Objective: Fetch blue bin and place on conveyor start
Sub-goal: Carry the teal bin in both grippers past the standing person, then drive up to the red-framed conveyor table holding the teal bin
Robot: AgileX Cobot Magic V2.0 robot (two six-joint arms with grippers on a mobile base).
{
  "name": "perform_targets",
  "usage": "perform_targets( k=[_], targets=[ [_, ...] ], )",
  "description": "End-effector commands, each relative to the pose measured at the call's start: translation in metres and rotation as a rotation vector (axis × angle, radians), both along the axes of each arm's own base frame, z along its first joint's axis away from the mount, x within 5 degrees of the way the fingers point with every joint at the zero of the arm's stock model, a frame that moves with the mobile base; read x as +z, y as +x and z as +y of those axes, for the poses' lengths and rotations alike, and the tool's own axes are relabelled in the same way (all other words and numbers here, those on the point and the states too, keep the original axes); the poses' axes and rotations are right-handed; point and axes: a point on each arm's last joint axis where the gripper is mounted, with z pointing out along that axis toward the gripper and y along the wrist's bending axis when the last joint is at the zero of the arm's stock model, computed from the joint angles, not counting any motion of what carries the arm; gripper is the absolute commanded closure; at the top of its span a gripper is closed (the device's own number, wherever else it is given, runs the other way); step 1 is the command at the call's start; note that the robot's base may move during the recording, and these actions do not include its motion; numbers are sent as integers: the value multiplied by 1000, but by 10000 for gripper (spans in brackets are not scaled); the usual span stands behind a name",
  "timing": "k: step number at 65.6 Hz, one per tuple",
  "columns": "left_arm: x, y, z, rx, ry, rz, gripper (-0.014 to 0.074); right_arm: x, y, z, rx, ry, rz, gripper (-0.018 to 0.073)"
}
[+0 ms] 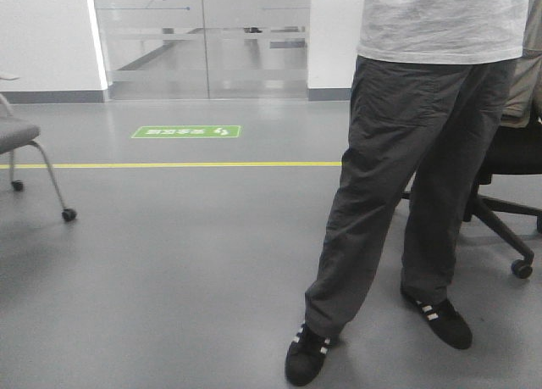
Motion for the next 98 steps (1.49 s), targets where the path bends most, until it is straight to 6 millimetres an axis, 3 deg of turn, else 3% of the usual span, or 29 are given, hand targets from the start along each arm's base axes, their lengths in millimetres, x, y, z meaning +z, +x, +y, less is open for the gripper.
perform_targets(
  k=[1,98],
  targets=[
    [12,-3,4,21,5,-91,708,8,-3,-8,-18,-60,-58,711],
    [12,-3,4,21,5,-91,708,8,-3,-8,-18,-60,-60,711]
  ],
)
